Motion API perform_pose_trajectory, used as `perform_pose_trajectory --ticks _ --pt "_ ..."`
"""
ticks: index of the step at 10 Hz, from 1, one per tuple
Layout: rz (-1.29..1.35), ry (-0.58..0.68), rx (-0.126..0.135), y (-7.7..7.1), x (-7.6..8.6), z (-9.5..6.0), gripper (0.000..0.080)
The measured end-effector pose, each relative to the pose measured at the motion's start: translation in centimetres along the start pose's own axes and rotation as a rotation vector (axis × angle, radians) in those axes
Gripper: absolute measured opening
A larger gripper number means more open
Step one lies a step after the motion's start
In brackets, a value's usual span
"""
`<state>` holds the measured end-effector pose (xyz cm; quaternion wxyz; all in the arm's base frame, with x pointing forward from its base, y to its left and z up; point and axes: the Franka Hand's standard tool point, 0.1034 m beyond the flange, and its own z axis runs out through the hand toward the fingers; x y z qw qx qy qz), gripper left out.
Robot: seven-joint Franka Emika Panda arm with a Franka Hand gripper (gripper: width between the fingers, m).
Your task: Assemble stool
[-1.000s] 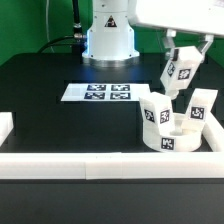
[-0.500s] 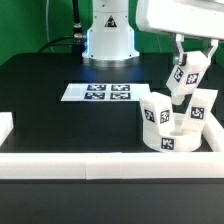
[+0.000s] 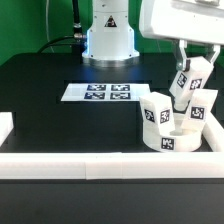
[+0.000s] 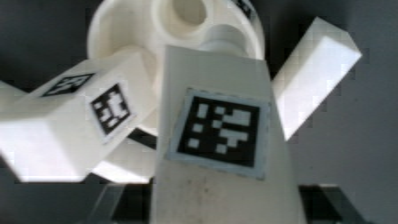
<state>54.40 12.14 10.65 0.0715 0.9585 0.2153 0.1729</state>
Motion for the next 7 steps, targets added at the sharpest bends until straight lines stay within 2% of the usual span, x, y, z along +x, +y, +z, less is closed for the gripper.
perform_pose_trajectory --ticks 1,2,4,5,6,7 --pt "-0.04 -0.005 -0.001 0.3 0.1 -0.2 0.0325" --pt "-0.032 -0.011 0.001 1.3 0.2 -0.6 0.0325" --pt "-0.042 -0.015 0.003 0.8 0.0 -0.3 0.0325" --pt "-0.066 -0.014 0.002 1.2 -0.1 -0.4 0.0325" --pt "-0.111 -0.007 0.006 3.1 -0.6 -1.3 0.0325" --pt "-0.107 -0.003 0.01 4.0 -0.9 -1.9 0.0325"
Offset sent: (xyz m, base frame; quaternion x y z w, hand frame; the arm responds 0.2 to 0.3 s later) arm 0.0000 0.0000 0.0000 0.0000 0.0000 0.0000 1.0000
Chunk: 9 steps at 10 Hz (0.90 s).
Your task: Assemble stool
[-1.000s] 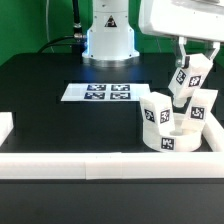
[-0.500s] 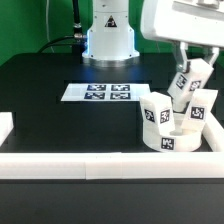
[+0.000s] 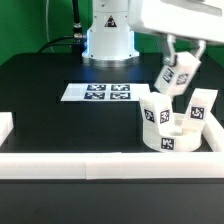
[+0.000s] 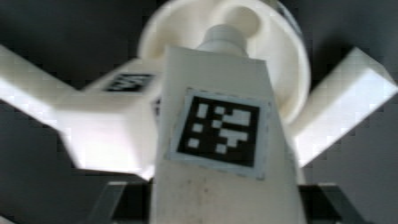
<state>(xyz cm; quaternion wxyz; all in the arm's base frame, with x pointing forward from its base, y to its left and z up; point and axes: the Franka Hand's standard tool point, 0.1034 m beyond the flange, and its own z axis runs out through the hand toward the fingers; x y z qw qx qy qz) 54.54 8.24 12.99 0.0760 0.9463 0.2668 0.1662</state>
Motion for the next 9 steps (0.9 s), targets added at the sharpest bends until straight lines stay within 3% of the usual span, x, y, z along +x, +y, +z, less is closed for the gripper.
perform_pose_trajectory --ticks 4,6,9 --pt "-0.001 0.045 -0.015 0.7 0.0 -0.3 0.0325" --pt "0.092 0.015 0.014 1.5 -0.1 -0.7 0.0325" --pt "0.099 0.033 0.015 1.2 0.2 -0.6 0.0325"
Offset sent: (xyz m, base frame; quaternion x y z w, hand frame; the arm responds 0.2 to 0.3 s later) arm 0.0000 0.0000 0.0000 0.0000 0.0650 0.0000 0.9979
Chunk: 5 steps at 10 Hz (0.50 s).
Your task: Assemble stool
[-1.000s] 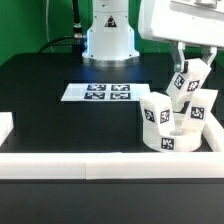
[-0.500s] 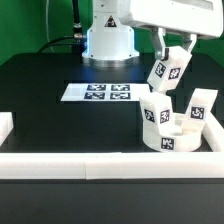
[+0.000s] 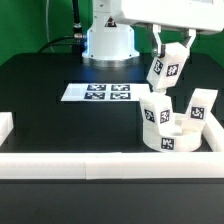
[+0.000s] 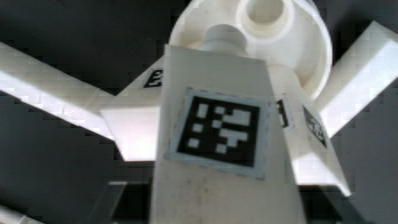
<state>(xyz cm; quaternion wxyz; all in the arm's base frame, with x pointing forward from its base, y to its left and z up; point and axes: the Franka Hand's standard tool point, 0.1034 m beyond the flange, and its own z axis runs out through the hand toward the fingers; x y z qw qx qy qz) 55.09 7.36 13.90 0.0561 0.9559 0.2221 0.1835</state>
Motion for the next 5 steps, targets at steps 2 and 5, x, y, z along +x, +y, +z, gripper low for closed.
perform_pose_trajectory --ticks 2,5 --pt "0.001 0.025 -0.01 0.17 -0.04 0.03 0.0325" --pt "0.021 0.037 -0.012 0.43 0.07 0.05 0.0325"
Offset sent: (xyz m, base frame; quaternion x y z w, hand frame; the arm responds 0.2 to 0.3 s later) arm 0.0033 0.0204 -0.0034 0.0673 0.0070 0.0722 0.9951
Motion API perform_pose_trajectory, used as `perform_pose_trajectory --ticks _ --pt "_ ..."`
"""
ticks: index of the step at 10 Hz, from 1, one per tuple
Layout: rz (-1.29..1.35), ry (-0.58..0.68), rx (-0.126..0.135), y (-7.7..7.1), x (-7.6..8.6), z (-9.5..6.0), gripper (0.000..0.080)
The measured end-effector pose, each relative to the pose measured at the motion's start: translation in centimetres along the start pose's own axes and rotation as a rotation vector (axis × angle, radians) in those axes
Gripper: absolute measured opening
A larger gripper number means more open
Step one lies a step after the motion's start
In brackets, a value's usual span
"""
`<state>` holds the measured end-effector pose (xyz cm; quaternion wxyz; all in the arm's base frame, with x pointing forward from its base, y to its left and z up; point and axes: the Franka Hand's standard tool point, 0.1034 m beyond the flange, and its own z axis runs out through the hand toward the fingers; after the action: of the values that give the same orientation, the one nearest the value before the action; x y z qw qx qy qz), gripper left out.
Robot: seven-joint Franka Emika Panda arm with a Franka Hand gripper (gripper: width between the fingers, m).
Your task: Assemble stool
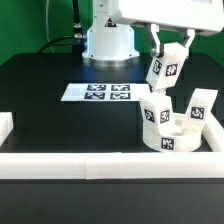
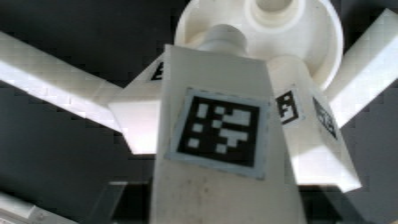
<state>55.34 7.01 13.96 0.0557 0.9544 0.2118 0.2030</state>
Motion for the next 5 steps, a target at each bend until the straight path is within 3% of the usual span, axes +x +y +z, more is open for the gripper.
perform_pose_trajectory --ticks 4,5 --pt "0.0 0.003 0.0 -0.16 -0.02 0.06 0.0325" --pt "-0.011 0.021 -0.002 -0.97 -0.09 0.33 0.0325"
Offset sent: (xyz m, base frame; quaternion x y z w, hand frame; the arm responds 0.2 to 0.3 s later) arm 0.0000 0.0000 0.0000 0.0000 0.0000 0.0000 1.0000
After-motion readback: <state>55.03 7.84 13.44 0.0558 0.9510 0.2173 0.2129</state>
